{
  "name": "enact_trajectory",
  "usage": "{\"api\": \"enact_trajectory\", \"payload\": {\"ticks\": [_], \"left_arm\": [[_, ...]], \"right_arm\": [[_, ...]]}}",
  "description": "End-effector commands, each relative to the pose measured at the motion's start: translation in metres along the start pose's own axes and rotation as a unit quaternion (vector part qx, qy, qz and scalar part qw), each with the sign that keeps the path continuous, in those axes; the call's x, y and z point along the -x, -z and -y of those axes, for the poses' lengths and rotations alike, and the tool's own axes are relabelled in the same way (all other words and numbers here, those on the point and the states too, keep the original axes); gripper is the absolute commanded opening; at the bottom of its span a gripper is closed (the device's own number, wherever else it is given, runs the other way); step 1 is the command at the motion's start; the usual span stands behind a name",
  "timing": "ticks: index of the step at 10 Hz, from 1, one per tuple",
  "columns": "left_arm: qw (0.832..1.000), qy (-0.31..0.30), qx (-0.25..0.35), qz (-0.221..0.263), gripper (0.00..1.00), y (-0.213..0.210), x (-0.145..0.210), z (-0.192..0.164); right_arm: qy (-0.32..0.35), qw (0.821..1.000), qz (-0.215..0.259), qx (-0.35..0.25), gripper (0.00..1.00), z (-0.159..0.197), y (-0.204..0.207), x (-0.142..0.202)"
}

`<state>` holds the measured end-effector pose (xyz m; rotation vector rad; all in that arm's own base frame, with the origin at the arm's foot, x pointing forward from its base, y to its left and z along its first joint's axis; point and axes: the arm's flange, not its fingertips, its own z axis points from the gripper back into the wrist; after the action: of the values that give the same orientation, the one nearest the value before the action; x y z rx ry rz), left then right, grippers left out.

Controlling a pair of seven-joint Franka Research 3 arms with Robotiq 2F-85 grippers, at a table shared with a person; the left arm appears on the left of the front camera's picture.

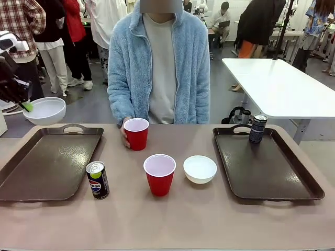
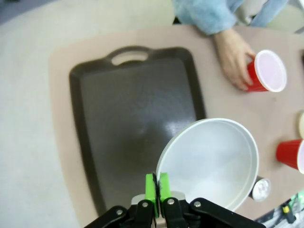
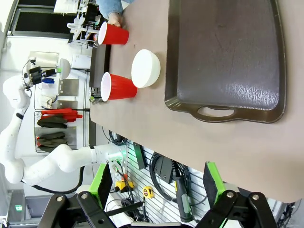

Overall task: Prepare tableware on both trays.
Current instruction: Pick up a Picnic Bowl from the table and place it on a Handle tray.

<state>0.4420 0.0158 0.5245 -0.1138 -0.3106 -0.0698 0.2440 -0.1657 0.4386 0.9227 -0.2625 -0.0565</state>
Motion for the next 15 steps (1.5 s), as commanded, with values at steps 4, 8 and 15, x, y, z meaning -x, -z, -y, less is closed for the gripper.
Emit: {"api": "enact_trajectory", "payload": {"ticks": [4, 8, 15], "left_arm": [[0.999, -0.01, -0.036, -0.025, 0.0, 0.067, 0.01, -0.035], [0.984, 0.138, -0.015, -0.111, 0.0, -0.009, 0.143, -0.035], [0.989, 0.116, -0.009, -0.089, 0.0, 0.033, 0.128, -0.016]], "right_arm": [[0.005, 1.0, 0.007, -0.014, 1.0, -0.001, 0.0, -0.003], [0.005, 1.0, 0.007, -0.014, 1.0, -0.001, 0.0, -0.003], [0.005, 1.0, 0.007, -0.014, 1.0, -0.001, 0.0, -0.003]]}}
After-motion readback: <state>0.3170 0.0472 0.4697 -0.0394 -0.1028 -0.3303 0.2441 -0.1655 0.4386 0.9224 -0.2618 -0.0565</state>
